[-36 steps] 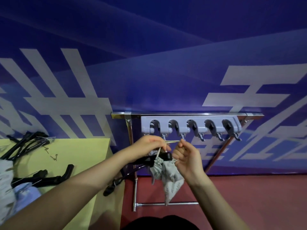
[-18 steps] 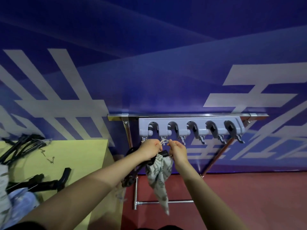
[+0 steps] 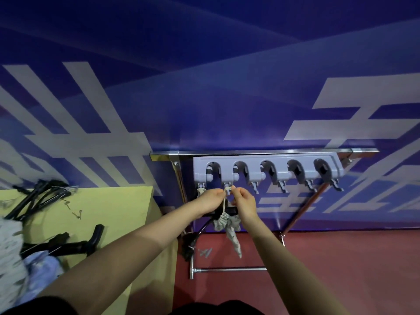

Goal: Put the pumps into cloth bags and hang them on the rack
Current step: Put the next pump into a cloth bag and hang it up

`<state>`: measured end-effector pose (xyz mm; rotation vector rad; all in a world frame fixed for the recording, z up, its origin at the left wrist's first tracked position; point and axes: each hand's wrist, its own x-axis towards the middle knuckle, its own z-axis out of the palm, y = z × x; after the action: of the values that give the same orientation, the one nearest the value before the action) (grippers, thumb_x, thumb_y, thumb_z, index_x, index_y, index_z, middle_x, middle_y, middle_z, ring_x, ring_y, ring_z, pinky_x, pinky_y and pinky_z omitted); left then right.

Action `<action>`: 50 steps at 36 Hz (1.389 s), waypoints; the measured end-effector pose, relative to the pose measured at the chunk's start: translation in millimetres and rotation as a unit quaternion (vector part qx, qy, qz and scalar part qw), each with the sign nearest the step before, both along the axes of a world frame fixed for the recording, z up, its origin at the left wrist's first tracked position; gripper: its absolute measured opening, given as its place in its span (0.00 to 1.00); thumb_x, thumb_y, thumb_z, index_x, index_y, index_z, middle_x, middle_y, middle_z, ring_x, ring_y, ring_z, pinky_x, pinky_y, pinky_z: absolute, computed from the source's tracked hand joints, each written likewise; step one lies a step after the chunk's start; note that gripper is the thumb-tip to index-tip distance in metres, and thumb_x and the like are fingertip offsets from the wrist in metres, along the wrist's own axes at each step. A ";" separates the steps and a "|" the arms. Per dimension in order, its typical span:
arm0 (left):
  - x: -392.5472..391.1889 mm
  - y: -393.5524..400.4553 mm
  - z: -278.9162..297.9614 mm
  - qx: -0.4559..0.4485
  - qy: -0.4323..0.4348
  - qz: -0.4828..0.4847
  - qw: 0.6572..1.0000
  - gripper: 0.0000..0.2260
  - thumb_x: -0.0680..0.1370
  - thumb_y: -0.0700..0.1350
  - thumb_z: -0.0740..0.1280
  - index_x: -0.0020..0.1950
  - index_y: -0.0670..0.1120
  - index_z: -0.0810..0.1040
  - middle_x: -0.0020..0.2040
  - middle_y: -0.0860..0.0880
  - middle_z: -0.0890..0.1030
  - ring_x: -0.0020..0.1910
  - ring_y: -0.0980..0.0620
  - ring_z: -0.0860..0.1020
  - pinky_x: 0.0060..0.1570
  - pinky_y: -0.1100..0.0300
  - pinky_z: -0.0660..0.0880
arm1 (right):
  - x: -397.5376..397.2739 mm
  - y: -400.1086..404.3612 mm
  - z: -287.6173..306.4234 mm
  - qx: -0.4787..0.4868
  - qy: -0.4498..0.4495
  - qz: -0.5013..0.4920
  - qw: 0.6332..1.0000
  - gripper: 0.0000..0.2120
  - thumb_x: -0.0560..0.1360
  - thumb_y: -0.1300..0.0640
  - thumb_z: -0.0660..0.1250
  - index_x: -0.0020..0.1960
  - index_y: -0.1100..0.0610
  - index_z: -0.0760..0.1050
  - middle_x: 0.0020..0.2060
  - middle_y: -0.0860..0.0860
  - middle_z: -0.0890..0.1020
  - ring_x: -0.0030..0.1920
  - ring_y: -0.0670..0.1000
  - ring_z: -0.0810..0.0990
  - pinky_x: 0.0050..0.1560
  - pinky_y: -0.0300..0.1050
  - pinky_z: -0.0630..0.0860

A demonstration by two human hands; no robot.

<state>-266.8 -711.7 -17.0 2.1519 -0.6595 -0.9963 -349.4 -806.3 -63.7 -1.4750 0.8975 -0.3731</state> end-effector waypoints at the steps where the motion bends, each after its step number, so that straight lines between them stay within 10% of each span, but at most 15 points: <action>1: -0.3 3.6 0.2 0.001 -0.001 -0.011 1.000 0.15 0.84 0.48 0.54 0.46 0.44 0.77 0.37 0.50 0.73 0.40 0.53 0.69 0.43 0.58 0.64 | 0.2 0.7 -2.2 -0.009 -0.007 -0.002 1.000 0.17 0.80 0.53 0.63 0.34 0.56 0.69 0.27 0.48 0.67 0.31 0.47 0.67 0.33 0.41 0.66; 5: 2.7 26.4 -2.2 0.055 -0.011 -0.045 0.997 0.19 0.84 0.49 0.52 0.58 0.39 0.78 0.60 0.43 0.78 0.59 0.47 0.75 0.55 0.59 0.68 | 1.9 3.0 -8.4 -0.035 -0.024 -0.006 0.999 0.18 0.81 0.54 0.62 0.33 0.56 0.65 0.27 0.49 0.64 0.32 0.48 0.64 0.36 0.44 0.64; 12: 7.8 77.8 -6.7 0.023 -0.081 -0.051 0.995 0.15 0.83 0.48 0.57 0.62 0.44 0.79 0.62 0.49 0.79 0.63 0.52 0.75 0.58 0.63 0.68 | 5.0 3.9 -20.4 -0.117 0.016 -0.006 0.993 0.21 0.81 0.55 0.60 0.31 0.53 0.62 0.30 0.50 0.66 0.34 0.50 0.66 0.38 0.46 0.62; 33: -9.3 155.7 -34.5 -0.143 -0.148 0.113 0.972 0.10 0.81 0.36 0.60 0.56 0.43 0.80 0.52 0.48 0.76 0.51 0.60 0.74 0.51 0.79 0.64 | -38.1 50.2 -5.7 -0.157 0.015 -0.073 0.985 0.03 0.80 0.57 0.60 0.48 0.54 0.71 0.46 0.54 0.78 0.48 0.53 0.75 0.47 0.46 0.67; 40: -16.7 174.2 -44.6 -0.103 0.035 0.201 0.973 0.09 0.82 0.40 0.58 0.59 0.46 0.75 0.50 0.48 0.76 0.47 0.51 0.76 0.38 0.63 0.72 | -32.4 102.6 31.7 -0.164 -0.078 0.002 0.983 0.10 0.80 0.62 0.60 0.42 0.51 0.70 0.34 0.47 0.73 0.33 0.39 0.71 0.39 0.38 0.68; 50: 23.8 269.2 -22.7 -0.187 0.017 0.355 0.916 0.14 0.82 0.38 0.53 0.49 0.43 0.78 0.38 0.48 0.77 0.32 0.53 0.75 0.33 0.64 0.69 | 32.9 222.0 67.4 -0.120 -0.163 0.193 0.960 0.12 0.76 0.50 0.57 0.36 0.50 0.72 0.29 0.46 0.71 0.33 0.46 0.69 0.38 0.47 0.65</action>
<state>-243.0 -442.6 -39.7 1.7988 -0.0091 -0.4597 -316.5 -584.4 3.7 -1.7072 0.2959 -0.4267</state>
